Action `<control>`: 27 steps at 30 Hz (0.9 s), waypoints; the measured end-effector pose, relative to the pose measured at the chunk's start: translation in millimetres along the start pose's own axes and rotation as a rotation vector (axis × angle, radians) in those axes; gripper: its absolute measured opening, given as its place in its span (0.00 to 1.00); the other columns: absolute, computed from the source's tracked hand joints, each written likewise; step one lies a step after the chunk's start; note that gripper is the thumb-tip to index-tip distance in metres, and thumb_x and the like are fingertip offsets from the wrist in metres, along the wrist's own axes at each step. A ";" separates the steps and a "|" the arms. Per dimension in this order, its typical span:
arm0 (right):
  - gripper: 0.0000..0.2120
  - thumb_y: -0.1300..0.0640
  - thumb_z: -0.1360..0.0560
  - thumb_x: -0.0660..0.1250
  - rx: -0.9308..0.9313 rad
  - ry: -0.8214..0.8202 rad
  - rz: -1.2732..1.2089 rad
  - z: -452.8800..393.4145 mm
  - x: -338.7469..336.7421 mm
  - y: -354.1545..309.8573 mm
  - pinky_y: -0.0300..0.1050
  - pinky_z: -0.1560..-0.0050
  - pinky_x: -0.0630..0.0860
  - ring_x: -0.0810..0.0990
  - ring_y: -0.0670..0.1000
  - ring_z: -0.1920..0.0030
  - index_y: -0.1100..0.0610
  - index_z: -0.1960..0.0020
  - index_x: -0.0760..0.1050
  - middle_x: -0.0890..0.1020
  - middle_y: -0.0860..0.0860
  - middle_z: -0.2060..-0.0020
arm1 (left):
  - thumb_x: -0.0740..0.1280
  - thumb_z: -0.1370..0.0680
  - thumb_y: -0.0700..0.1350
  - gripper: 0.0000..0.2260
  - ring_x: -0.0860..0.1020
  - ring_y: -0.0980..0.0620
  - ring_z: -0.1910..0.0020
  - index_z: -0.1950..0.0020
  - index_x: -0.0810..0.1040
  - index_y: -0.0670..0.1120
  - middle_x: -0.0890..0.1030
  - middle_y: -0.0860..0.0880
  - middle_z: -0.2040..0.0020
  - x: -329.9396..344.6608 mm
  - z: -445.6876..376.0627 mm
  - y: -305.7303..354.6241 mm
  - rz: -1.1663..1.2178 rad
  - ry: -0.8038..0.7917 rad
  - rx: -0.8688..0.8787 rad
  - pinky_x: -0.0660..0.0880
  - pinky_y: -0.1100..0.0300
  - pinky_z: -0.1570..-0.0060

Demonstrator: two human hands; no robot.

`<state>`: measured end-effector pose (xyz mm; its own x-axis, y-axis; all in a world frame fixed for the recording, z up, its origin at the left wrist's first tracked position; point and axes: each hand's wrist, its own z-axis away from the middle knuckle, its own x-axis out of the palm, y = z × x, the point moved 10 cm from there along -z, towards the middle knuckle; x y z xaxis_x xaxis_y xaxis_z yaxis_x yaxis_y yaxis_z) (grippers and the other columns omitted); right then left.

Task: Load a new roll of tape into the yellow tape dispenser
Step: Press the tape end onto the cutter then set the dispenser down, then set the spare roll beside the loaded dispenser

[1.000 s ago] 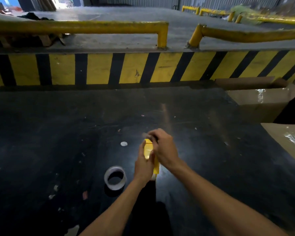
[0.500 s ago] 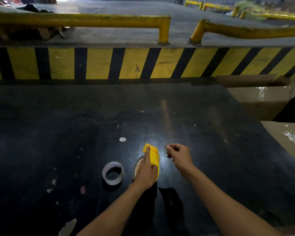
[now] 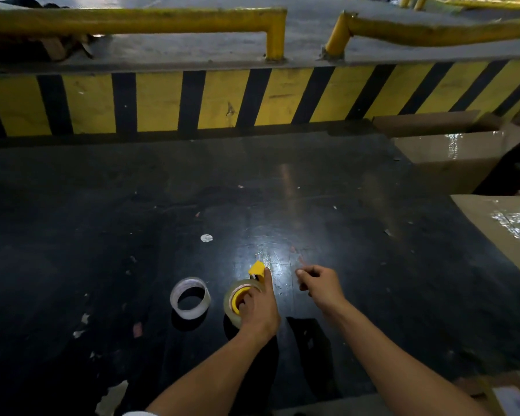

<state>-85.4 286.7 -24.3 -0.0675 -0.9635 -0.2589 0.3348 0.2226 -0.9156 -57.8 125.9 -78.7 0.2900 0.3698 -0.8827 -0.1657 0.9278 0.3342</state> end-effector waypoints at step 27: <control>0.07 0.59 0.26 0.71 0.020 -0.062 0.570 16.4 -16.1 92.8 0.38 0.57 0.69 0.81 0.52 0.55 0.60 0.50 0.81 0.85 0.57 0.55 | 0.60 0.20 0.55 0.26 0.71 0.37 0.29 0.25 0.66 0.47 0.72 0.39 0.29 8.3 71.1 -127.8 0.031 0.415 0.026 0.70 0.39 0.33</control>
<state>-37.8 320.5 -100.1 0.1836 -0.6992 -0.6910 0.3197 0.7072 -0.6306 32.8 13.9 -105.2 -0.1206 0.3514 -0.9284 -0.1430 0.9194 0.3665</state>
